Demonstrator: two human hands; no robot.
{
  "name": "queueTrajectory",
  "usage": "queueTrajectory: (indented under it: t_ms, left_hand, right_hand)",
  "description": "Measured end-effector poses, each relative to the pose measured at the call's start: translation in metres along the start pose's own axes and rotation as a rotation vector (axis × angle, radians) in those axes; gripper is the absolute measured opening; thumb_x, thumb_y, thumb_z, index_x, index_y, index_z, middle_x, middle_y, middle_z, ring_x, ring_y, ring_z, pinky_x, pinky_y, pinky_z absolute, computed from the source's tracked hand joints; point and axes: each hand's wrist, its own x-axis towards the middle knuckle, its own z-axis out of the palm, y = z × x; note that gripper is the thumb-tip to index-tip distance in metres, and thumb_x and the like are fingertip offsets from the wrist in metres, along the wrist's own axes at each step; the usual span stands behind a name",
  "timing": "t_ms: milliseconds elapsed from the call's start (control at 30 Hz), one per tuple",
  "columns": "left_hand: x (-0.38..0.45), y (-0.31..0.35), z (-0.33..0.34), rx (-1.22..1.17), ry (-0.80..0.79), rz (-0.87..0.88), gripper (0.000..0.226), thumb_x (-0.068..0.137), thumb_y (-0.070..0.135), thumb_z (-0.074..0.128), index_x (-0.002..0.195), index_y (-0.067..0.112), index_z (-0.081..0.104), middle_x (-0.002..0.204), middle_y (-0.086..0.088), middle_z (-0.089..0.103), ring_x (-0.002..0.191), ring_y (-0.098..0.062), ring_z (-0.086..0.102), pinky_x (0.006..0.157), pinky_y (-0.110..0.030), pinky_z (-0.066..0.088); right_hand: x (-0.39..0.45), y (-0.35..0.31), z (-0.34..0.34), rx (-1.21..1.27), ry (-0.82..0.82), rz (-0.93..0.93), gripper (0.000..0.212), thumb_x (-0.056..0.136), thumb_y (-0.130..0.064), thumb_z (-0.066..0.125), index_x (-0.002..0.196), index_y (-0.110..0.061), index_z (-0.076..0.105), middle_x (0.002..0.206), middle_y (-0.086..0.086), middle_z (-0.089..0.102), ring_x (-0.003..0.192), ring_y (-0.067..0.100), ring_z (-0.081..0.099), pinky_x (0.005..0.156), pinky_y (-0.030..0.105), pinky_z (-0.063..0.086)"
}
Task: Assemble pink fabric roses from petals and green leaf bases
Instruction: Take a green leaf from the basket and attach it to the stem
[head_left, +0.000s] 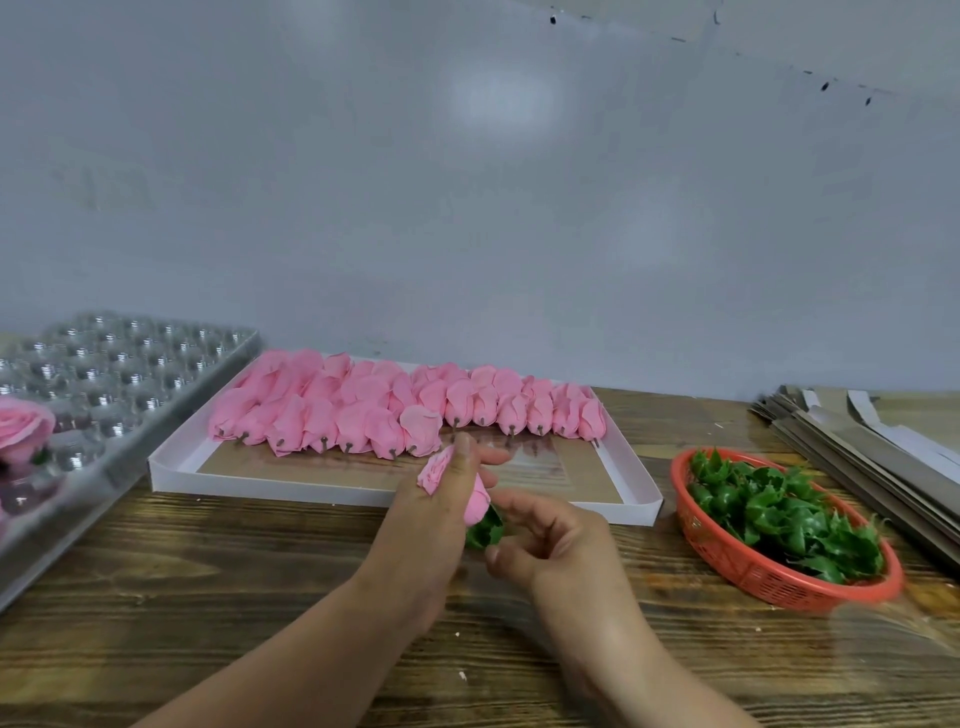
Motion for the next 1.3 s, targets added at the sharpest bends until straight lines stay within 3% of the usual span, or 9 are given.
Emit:
queueTrajectory:
  t_ms: [233,367,467,700,800,933,1067,1200,1300]
  left_hand:
    - [-0.0011,-0.0024,0.0026,-0.032,0.000,-0.017,0.045,0.072,0.063,0.042,0.081,0.033,0.074,0.091,-0.003,0.064,0.085,-0.017,0.062,0.074,-0.033,0.051]
    - [-0.0013,-0.0023,0.0017,-0.033,-0.035,-0.012,0.046,0.072,0.061,0.045,0.085,0.027,0.073,0.078,-0.003,0.070,0.068,-0.007,0.068,0.059,-0.021,0.055]
    - [-0.0008,-0.0042,-0.0006,-0.009,-0.061,-0.008,0.048,0.073,0.064,0.044,0.087,0.029,0.073,0.087,-0.002,0.072,0.080,-0.012,0.070,0.070,-0.027,0.059]
    - [0.0016,-0.0051,-0.0011,-0.031,0.019,-0.018,0.047,0.071,0.065,0.044,0.082,0.031,0.074,0.087,-0.001,0.068,0.075,-0.008,0.065,0.065,-0.025,0.051]
    - [0.0012,-0.0051,-0.0008,-0.014,0.003,-0.016,0.047,0.072,0.064,0.043,0.083,0.030,0.074,0.094,-0.008,0.068,0.083,-0.015,0.065,0.072,-0.030,0.056]
    - [-0.0016,-0.0038,-0.0009,0.041,-0.032,0.040,0.046,0.076,0.062,0.041,0.083,0.031,0.073,0.082,0.000,0.070,0.071,-0.001,0.065,0.059,-0.013,0.050]
    - [-0.0031,-0.0041,0.0015,0.087,-0.029,0.070,0.041,0.077,0.060,0.043,0.083,0.031,0.073,0.077,0.005,0.068,0.072,-0.002,0.064,0.060,-0.013,0.048]
    - [-0.0031,-0.0043,0.0016,0.101,0.019,0.080,0.041,0.079,0.055,0.044,0.084,0.026,0.072,0.071,0.014,0.067,0.069,0.006,0.061,0.058,-0.009,0.045]
    - [-0.0025,-0.0038,0.0016,0.071,0.048,0.044,0.037,0.093,0.045,0.042,0.086,0.023,0.071,0.066,0.017,0.065,0.064,0.008,0.059,0.054,-0.008,0.044]
  right_hand:
    - [-0.0017,0.0026,0.0028,0.018,0.074,0.035,0.047,0.077,0.019,0.056,0.094,-0.022,0.071,0.054,-0.003,0.058,0.050,0.007,0.047,0.055,0.019,0.044]
    - [-0.0009,-0.0001,0.0021,0.279,0.058,0.115,0.041,0.078,0.020,0.055,0.100,-0.010,0.073,0.093,0.038,0.062,0.080,0.031,0.056,0.090,0.052,0.047]
    - [-0.0013,-0.0004,0.0026,0.303,0.077,0.122,0.041,0.078,0.021,0.055,0.098,-0.010,0.073,0.103,0.047,0.047,0.083,0.029,0.049,0.091,0.054,0.045]
    - [-0.0012,0.0066,0.0023,0.322,0.053,0.118,0.046,0.077,0.023,0.054,0.094,-0.014,0.075,0.091,0.021,0.071,0.082,0.025,0.062,0.079,0.035,0.055]
    - [0.0001,0.0062,0.0027,0.319,0.034,0.145,0.044,0.078,0.021,0.054,0.100,-0.012,0.074,0.097,0.030,0.066,0.086,0.028,0.059,0.089,0.047,0.050]
    - [0.0012,0.0079,0.0016,0.229,0.106,0.094,0.042,0.076,0.021,0.056,0.095,-0.012,0.074,0.078,0.009,0.071,0.068,0.011,0.060,0.068,0.023,0.053]
    - [0.0009,0.0061,0.0023,0.137,0.150,0.075,0.042,0.076,0.019,0.059,0.080,-0.019,0.076,0.069,0.010,0.061,0.067,0.018,0.050,0.070,0.031,0.045]
    - [0.0024,0.0058,0.0007,0.141,0.230,0.109,0.036,0.075,0.019,0.062,0.070,-0.016,0.071,0.067,0.001,0.068,0.063,0.005,0.060,0.067,0.015,0.050]
    - [0.0010,0.0062,0.0031,0.230,0.202,0.195,0.024,0.076,0.015,0.062,0.078,-0.007,0.072,0.070,0.005,0.070,0.064,0.009,0.061,0.067,0.020,0.051]
